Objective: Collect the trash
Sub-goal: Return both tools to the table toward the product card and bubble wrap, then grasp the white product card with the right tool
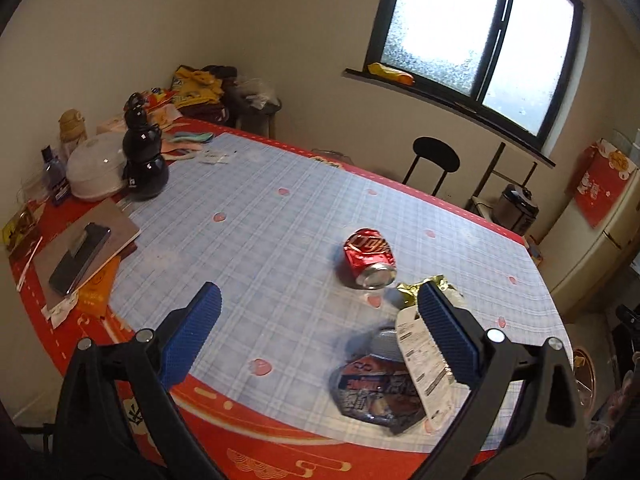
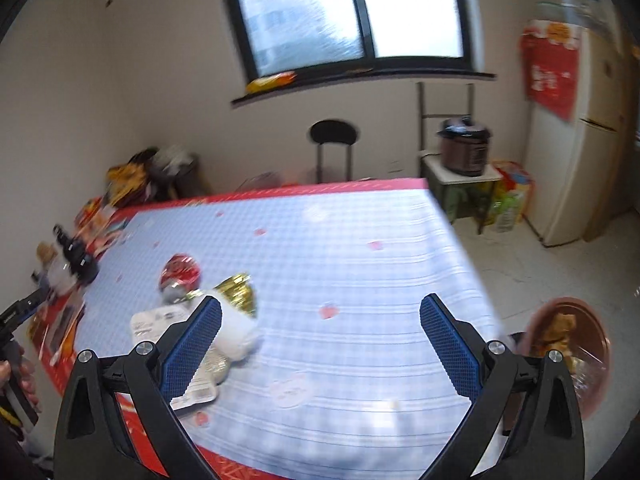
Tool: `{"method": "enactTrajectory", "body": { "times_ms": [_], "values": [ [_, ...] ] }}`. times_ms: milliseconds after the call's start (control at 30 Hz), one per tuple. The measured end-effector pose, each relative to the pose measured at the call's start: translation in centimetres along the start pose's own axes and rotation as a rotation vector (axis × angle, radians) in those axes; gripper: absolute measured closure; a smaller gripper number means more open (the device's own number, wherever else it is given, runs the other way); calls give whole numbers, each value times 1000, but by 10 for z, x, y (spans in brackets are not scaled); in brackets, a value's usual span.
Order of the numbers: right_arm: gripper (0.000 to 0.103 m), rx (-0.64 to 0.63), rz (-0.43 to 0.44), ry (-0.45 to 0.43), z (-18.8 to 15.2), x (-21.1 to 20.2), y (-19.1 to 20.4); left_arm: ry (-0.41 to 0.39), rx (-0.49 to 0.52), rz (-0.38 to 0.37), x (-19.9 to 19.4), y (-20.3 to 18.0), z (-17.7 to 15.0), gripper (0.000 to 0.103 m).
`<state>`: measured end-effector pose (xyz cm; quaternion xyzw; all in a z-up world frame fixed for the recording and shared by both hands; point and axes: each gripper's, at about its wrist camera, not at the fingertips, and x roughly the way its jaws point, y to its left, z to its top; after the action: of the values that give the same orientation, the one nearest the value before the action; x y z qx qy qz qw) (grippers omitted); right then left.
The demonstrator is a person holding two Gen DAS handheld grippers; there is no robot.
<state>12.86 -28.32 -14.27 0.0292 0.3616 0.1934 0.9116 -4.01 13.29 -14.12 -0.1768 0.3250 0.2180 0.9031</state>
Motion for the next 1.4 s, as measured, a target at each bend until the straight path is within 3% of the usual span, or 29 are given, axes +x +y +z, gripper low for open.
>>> {"method": "enactTrajectory", "body": {
  "times_ms": [200, 467, 633, 767, 1133, 1400],
  "values": [
    [5, -119, 99, 135, -16, 62, 97, 51, -66, 18, 13, 54, -19, 6],
    [5, -236, 220, 409, -76, 146, 198, 133, -72, 5, 52, 96, -31, 6],
    [5, -246, 207, 522, -106, 177, 225, 183, -44, -35, 74, 103, -35, 7],
    [5, -194, 167, 564, -118, 191, 217, 219, -9, -84, 91, 99, -37, 7],
    [44, -52, 179, 500, -96, 154, 182, 283, 95, -215, 125, 58, -39, 7],
    [84, -3, 127, 409, -80, 129, 157, 323, 167, -287, 136, 30, -47, 8]
  ]
}}
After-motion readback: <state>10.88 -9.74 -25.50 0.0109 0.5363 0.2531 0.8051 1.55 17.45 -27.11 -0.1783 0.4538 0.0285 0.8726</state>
